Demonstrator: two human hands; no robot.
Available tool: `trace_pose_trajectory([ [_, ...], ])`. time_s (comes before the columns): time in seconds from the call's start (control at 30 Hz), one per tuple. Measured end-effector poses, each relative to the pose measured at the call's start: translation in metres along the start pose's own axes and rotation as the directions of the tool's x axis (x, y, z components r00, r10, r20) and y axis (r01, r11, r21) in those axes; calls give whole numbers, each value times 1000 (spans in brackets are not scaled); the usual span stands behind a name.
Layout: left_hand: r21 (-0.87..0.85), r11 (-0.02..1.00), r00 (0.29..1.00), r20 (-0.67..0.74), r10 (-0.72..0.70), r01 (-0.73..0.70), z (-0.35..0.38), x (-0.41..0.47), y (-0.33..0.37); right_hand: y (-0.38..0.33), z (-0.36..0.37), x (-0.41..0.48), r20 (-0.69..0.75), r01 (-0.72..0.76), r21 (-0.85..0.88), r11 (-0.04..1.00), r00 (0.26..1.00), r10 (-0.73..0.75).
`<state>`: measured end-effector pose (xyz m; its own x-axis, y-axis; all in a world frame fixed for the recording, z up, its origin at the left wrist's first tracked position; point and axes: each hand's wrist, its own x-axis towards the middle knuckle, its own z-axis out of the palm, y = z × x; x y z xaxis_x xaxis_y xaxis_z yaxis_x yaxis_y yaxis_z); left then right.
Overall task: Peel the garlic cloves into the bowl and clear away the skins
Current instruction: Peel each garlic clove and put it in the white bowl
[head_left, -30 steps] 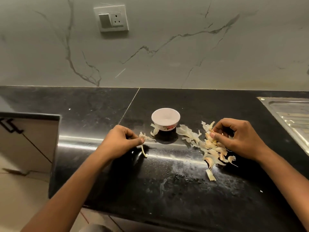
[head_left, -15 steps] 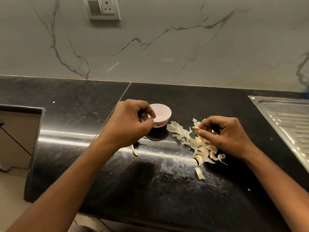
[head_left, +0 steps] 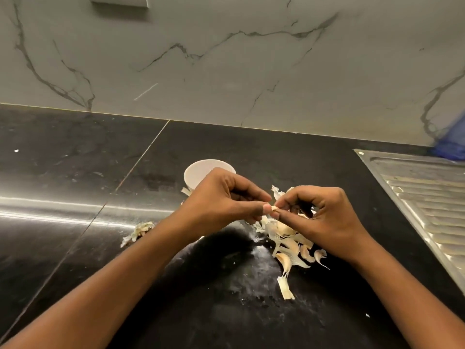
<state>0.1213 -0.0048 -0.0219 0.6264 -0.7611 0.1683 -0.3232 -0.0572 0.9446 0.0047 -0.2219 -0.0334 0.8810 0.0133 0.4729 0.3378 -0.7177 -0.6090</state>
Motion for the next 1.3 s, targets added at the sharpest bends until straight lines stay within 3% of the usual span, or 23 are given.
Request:
trace_pose_trajectory([
  [0.37, 180, 983, 991, 129, 24, -47, -11, -2, -4, -8, 3, -1, 34, 79, -90, 993, 997, -76],
  [0.57, 213, 970, 982, 175, 77, -114, -19, -3, -4, -12, 3, -2, 91, -17, 23, 1000, 996, 15],
  [0.7, 128, 979, 983, 121, 140, -156, -11, -3, -4, -13, 0, -1, 108, -44, 51, 998, 993, 38],
  [0.93, -211, 977, 991, 132, 23, 6, -9, -5, 3, -15, -4, 0, 19, -40, 111, 993, 999, 38],
  [1.3, -342, 939, 997, -58, -48, 26, 14, -8, 0, -16, 4, -2, -122, 110, -30, 993, 986, -113],
])
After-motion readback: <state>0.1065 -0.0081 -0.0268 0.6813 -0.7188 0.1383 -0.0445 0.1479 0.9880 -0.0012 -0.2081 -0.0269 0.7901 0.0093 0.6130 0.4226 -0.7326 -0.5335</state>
